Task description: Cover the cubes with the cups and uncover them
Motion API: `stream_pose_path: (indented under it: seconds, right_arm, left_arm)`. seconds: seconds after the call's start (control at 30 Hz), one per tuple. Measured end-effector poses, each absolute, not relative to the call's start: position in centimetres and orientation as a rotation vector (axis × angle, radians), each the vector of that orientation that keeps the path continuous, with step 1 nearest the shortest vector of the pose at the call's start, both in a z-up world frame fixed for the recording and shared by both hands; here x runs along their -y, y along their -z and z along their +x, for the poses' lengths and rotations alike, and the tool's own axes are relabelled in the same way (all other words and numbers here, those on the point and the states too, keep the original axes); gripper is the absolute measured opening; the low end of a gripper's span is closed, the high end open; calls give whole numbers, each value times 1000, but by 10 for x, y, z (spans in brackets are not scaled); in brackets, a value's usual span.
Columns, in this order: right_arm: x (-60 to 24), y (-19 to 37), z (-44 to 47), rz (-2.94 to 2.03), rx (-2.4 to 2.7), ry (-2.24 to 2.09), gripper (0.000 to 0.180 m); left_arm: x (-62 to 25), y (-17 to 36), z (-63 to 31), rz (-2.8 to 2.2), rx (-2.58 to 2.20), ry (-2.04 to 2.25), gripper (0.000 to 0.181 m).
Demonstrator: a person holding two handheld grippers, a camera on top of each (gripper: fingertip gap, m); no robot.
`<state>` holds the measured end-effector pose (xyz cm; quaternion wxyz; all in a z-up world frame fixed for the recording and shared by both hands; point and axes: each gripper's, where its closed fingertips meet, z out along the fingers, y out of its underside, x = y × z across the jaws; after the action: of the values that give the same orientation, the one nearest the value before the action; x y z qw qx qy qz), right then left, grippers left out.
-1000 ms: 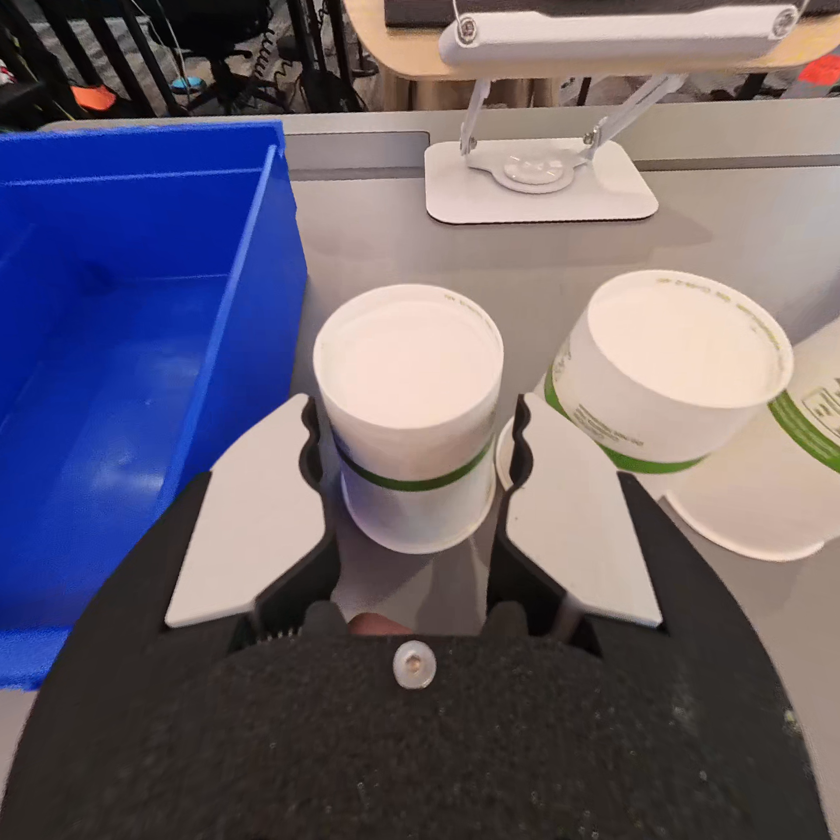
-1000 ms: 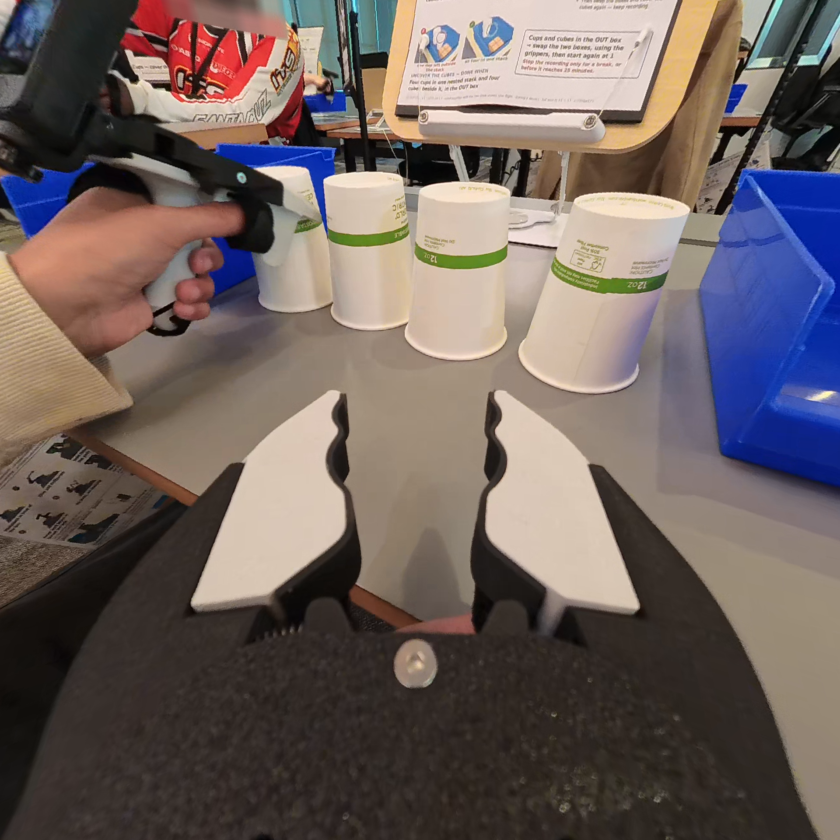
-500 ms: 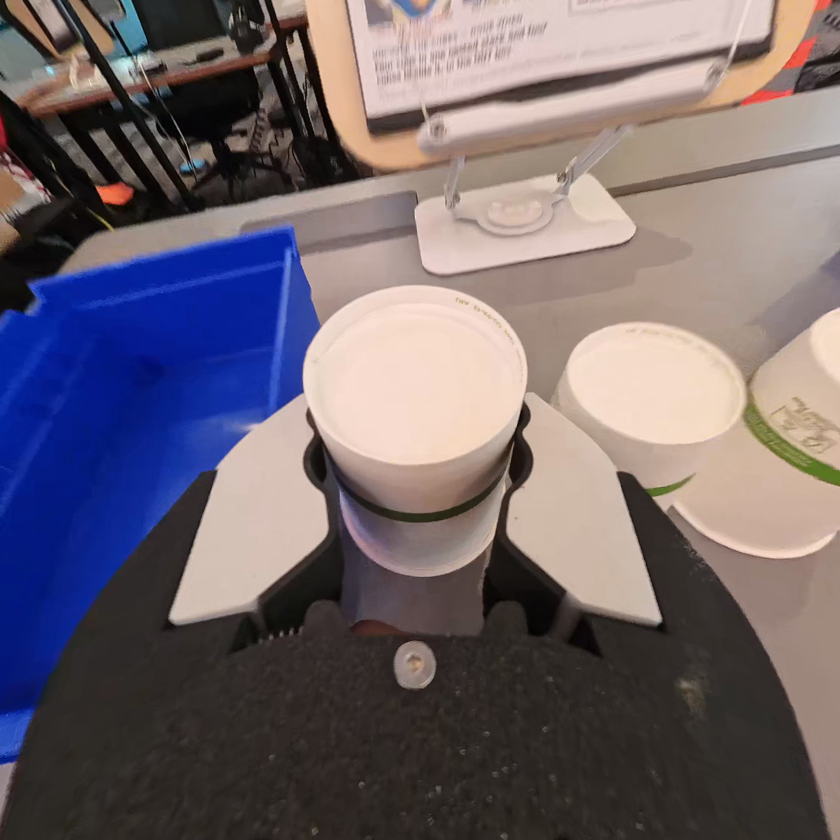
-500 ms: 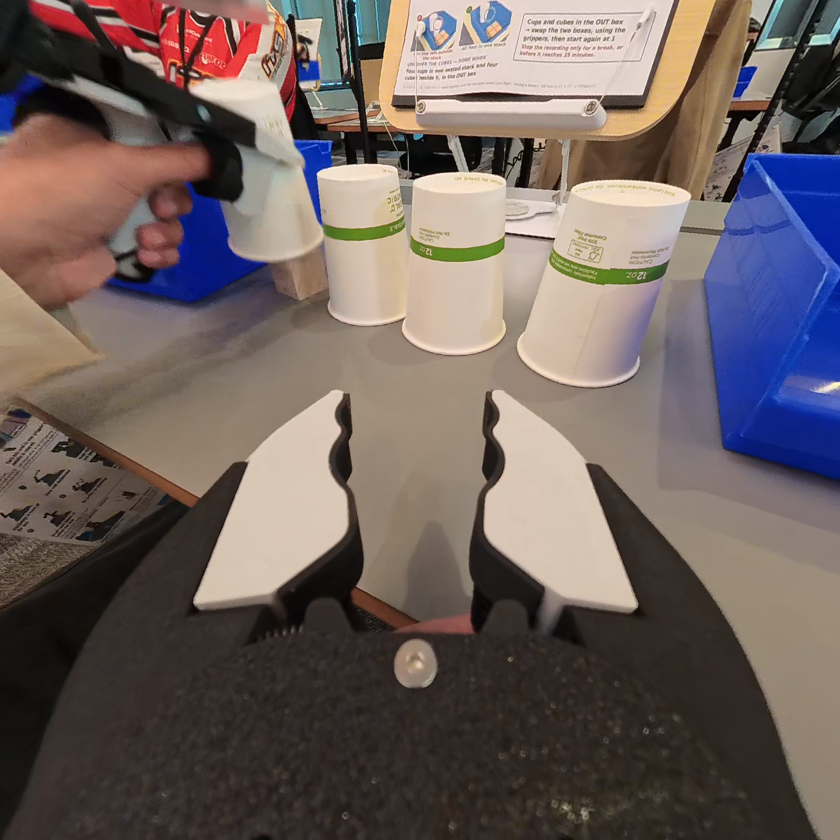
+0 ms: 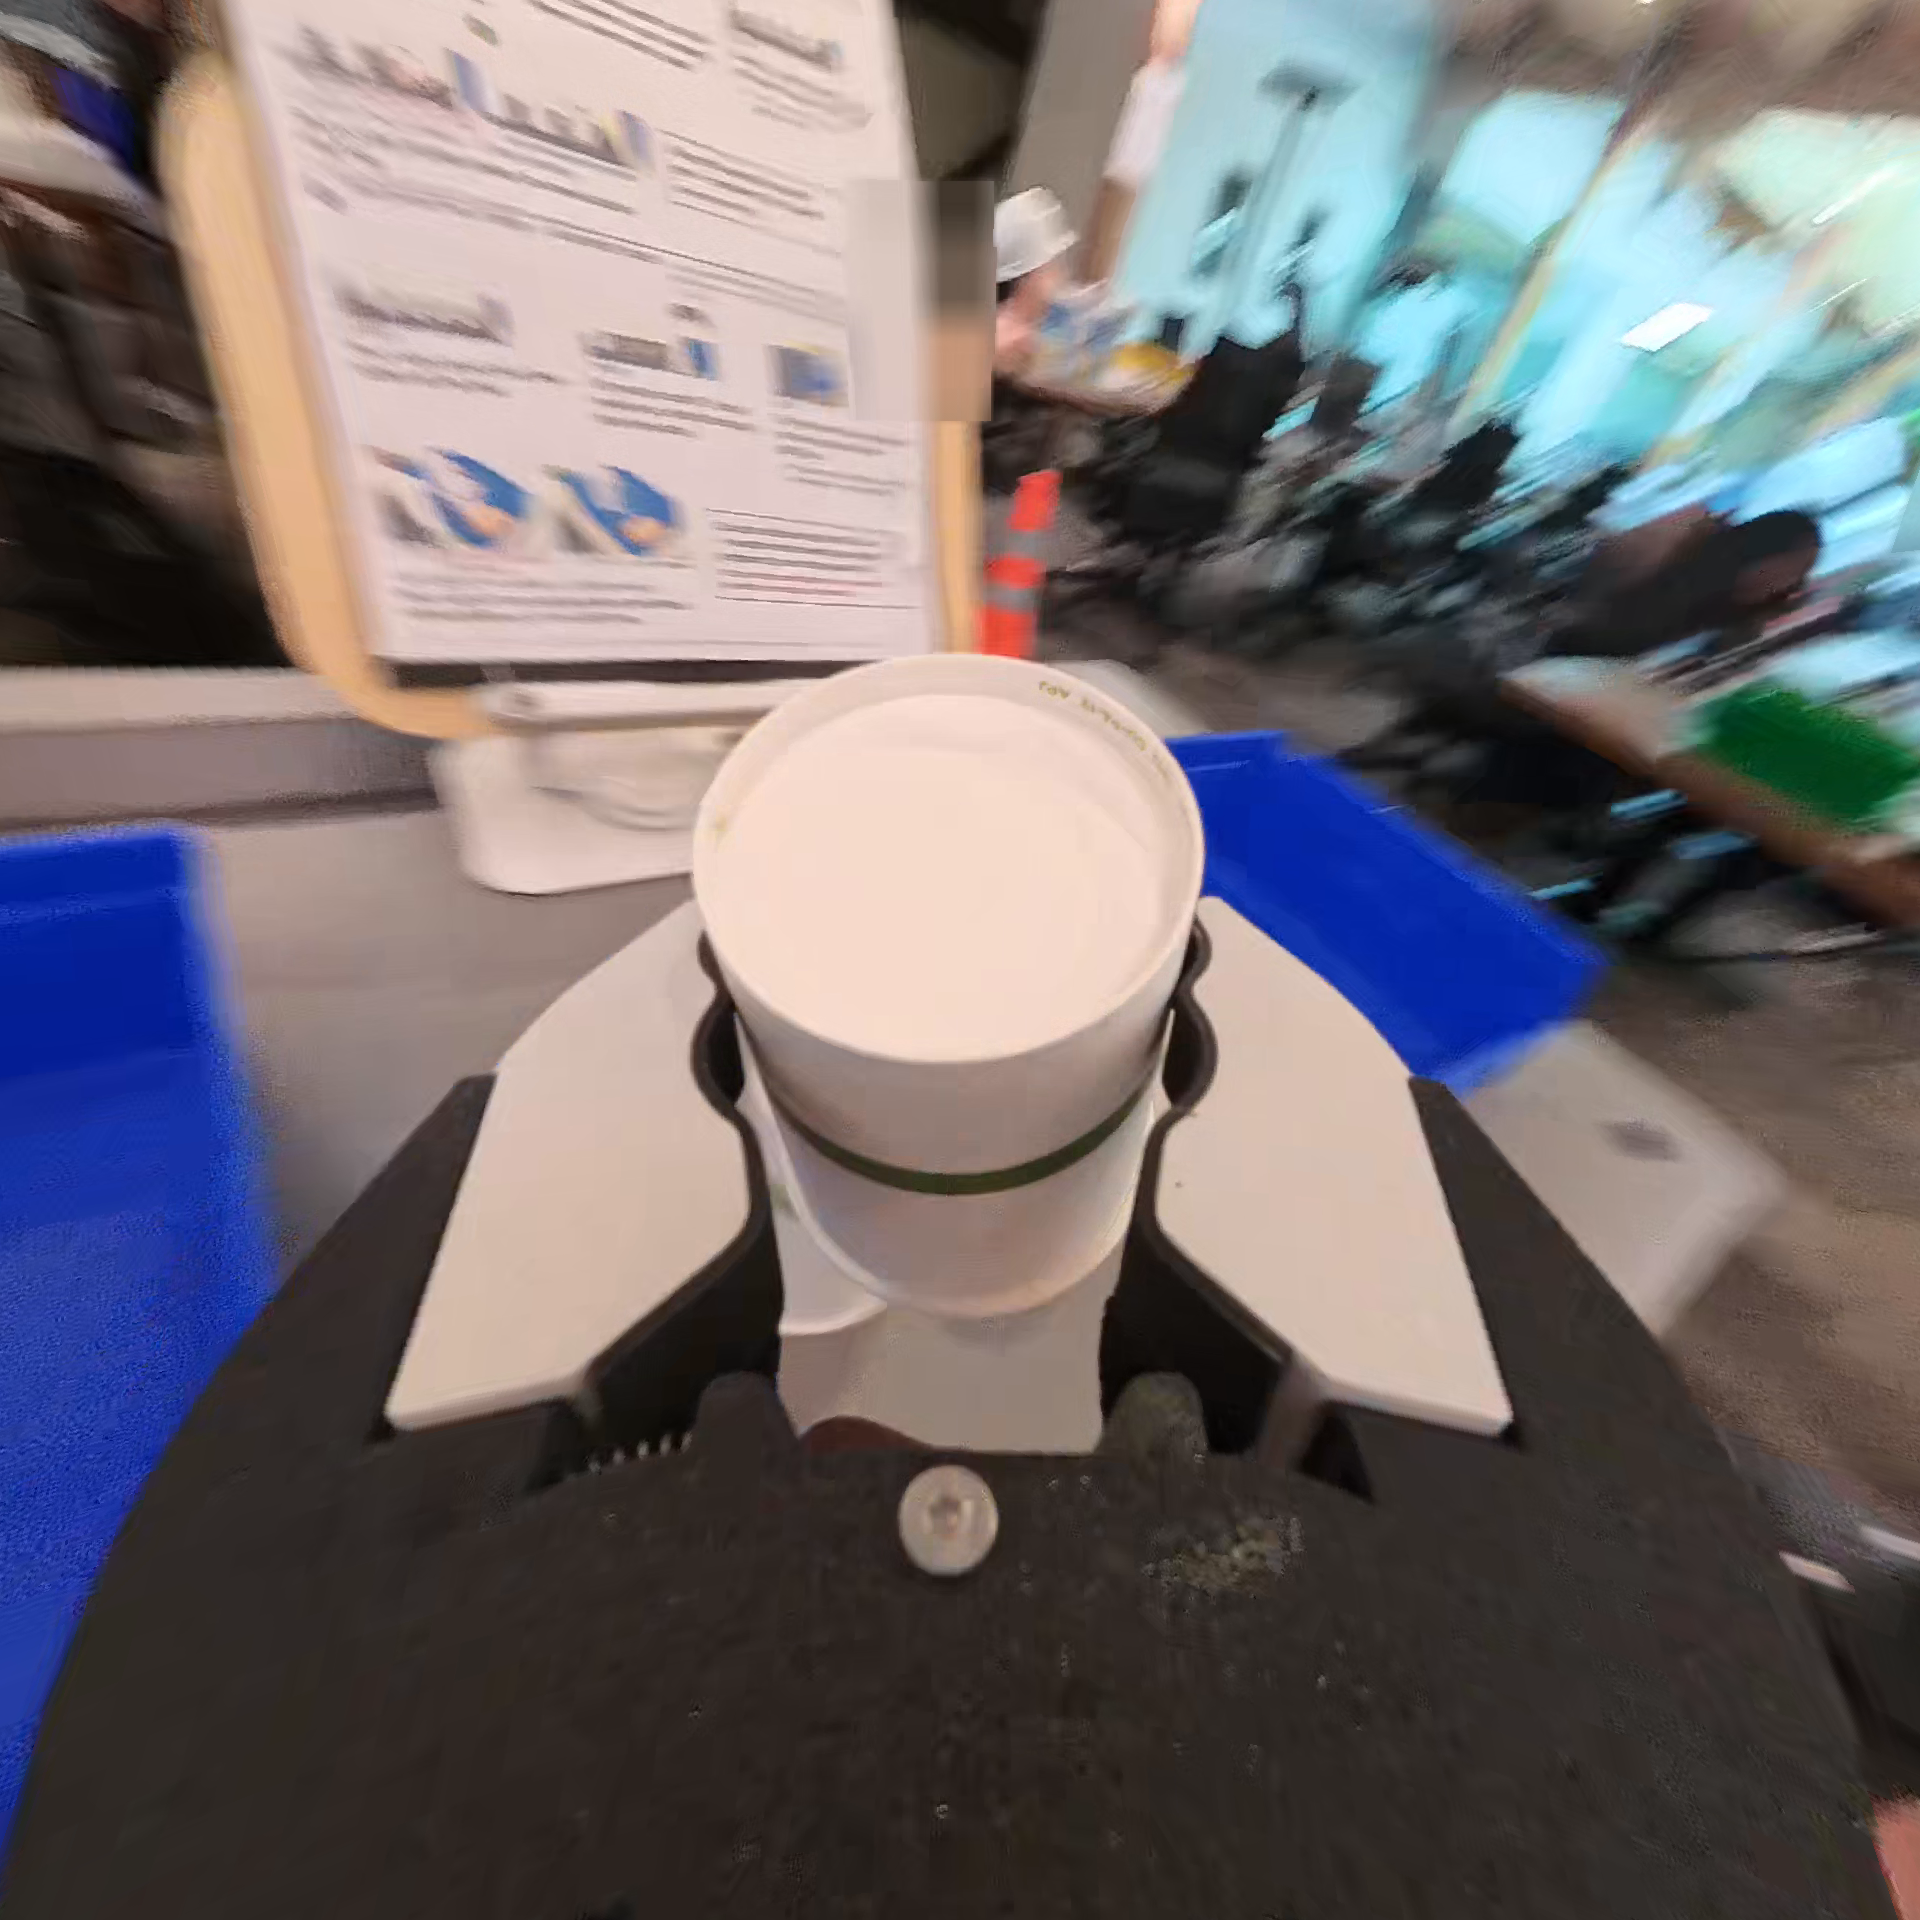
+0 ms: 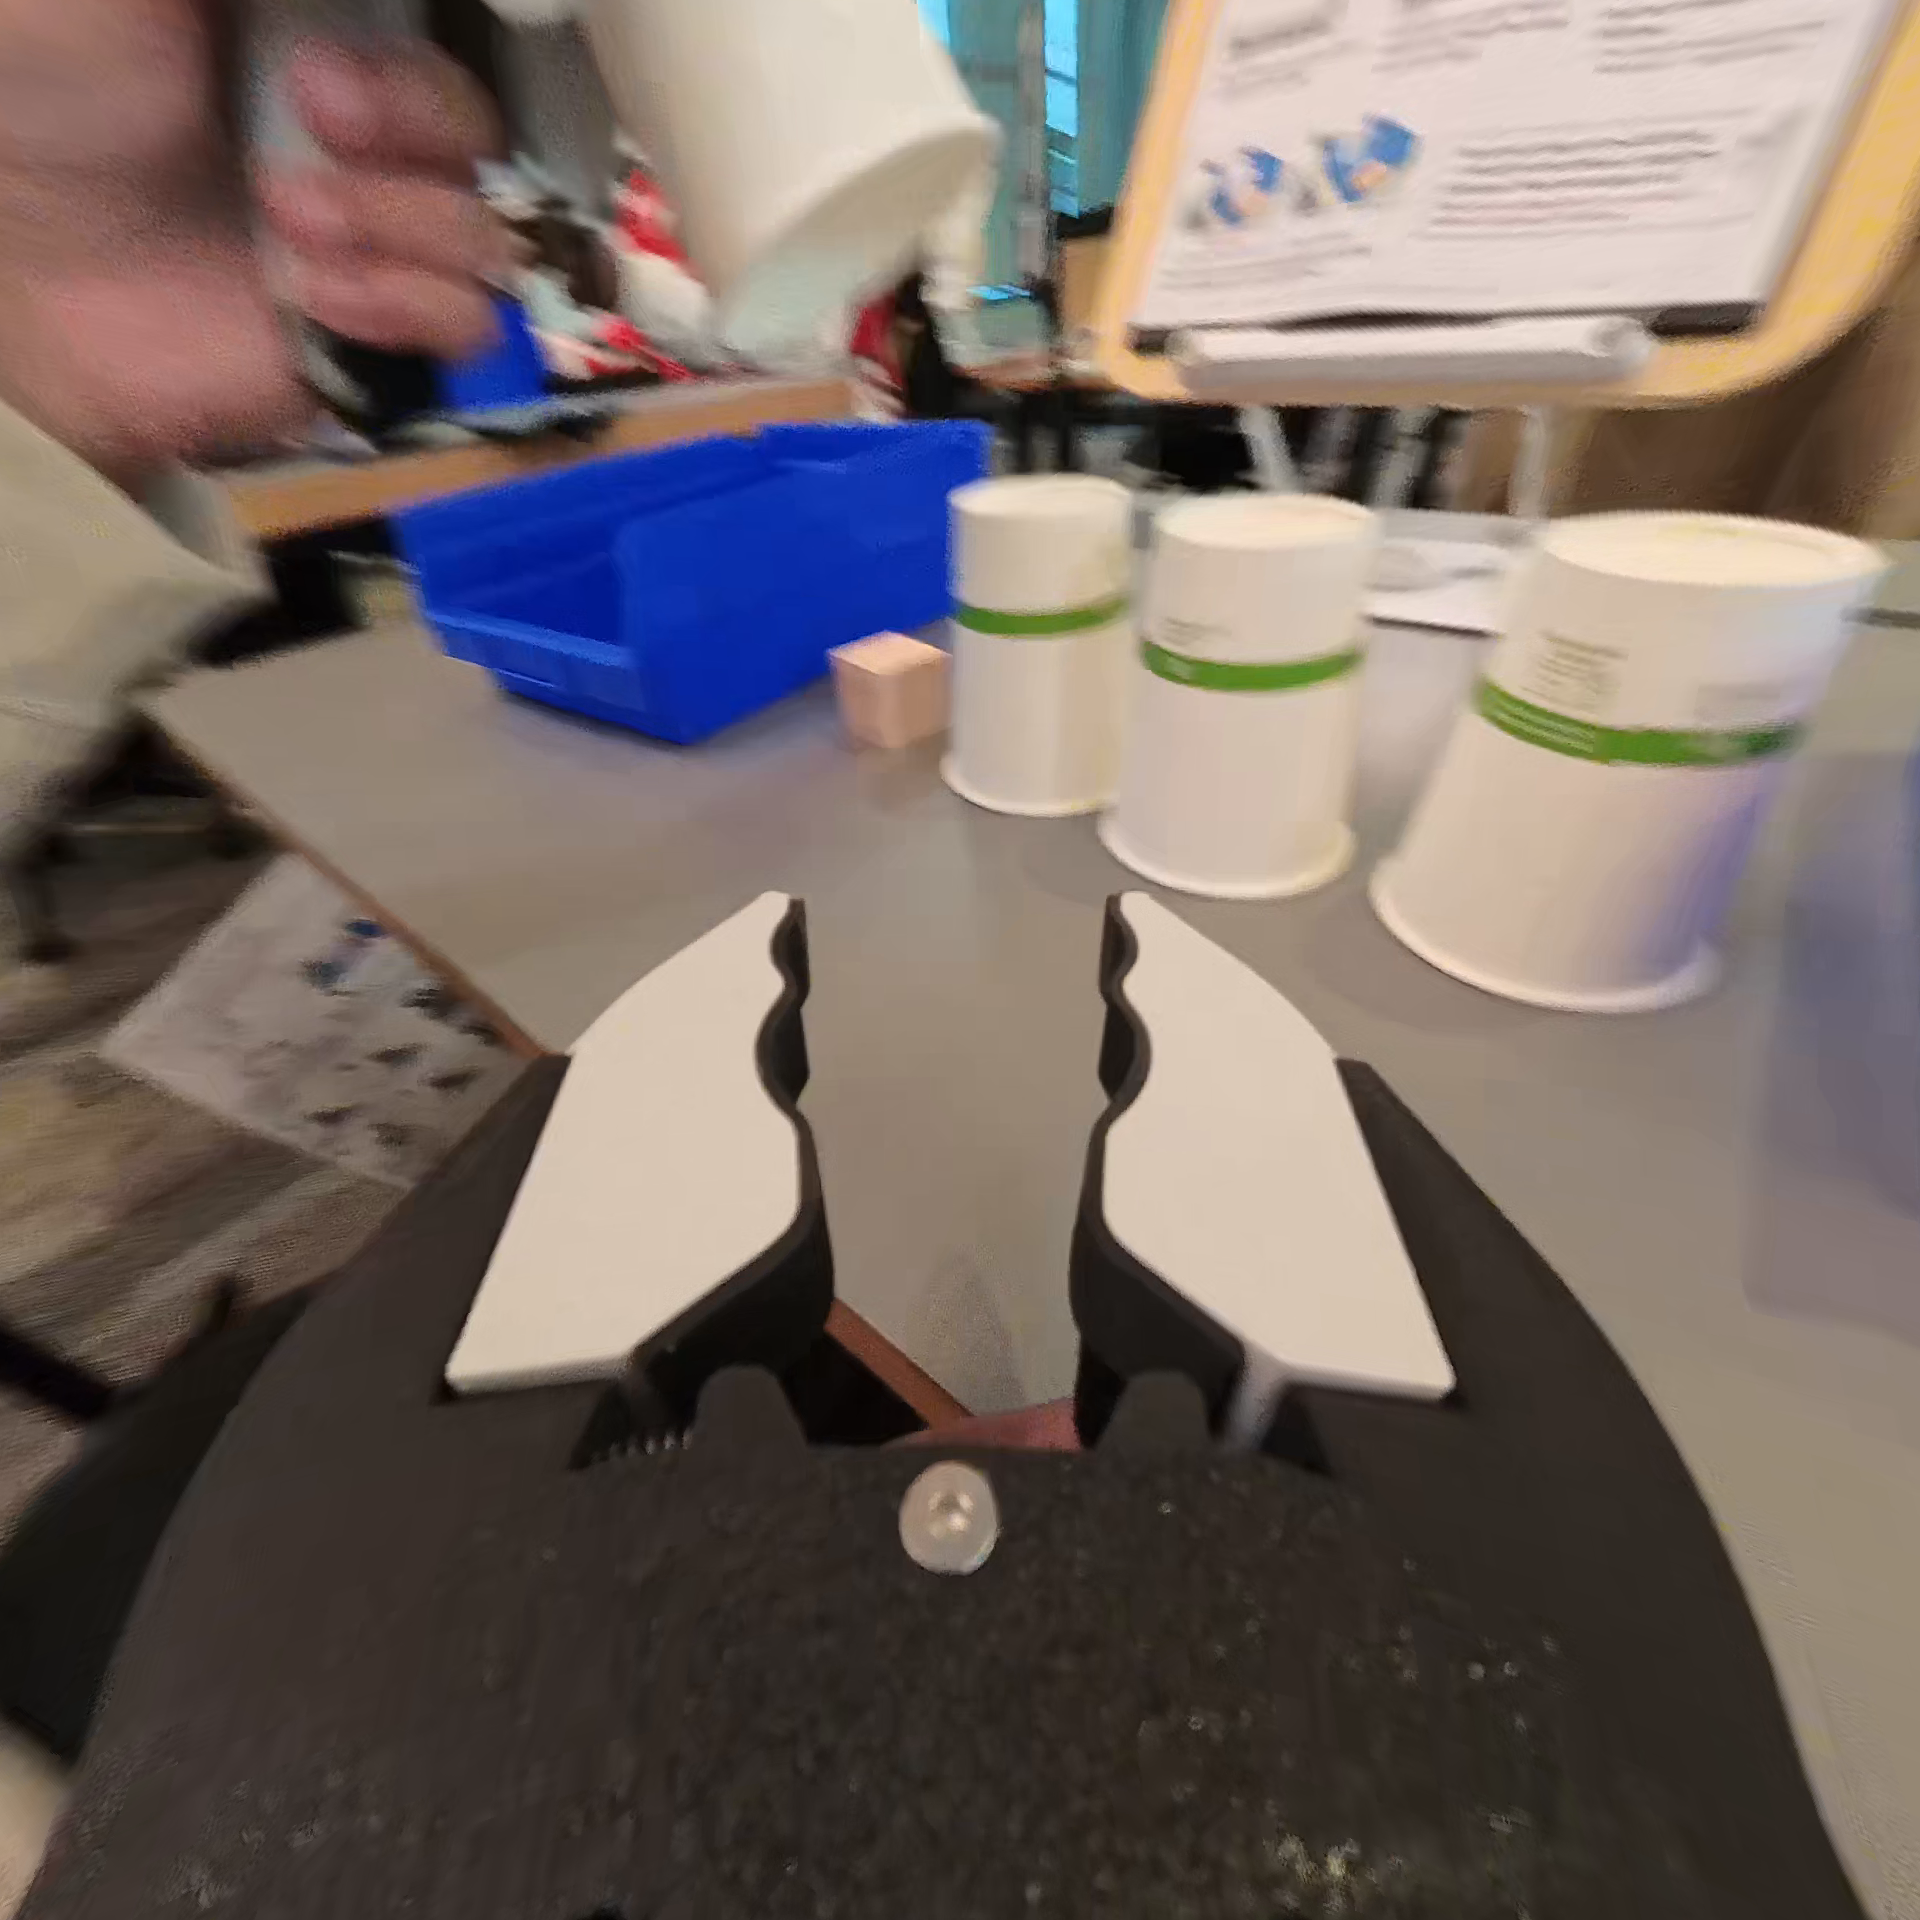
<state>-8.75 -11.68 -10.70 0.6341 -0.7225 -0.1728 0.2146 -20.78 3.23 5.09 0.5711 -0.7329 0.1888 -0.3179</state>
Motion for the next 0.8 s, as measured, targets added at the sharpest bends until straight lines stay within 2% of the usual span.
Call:
stream_pose_path:
  seconds: [0.13,0.33,0.43,0.5,0.57,0.63,0.8]
  right_arm:
    - [139,45,-116,-1441,471,-951,51]
    - [121,-22,-131,-1294,380,-1362,50]
    - [106,-40,-136,-1243,282,-1576,48]
    - [98,-47,-136,-1199,215,-1719,41]
    - [88,-43,-137,-1217,167,-1792,37]
    - [80,-41,-133,-1202,108,-1849,25]
    - [68,-39,-127,-1154,6,-2056,16]
  left_arm:
    - [5,-51,-193,-1593,-338,1317,80]
    - [31,-48,-178,-1444,-238,1735,80]
    - [37,-48,-171,-1392,-263,1752,80]
    - [40,-42,-163,-1402,-318,1721,80]
    - [40,-38,-160,-1404,-333,1725,80]
    - [39,-35,-158,-1406,-340,1725,80]
    - [40,-29,-157,-1398,-418,1700,79]
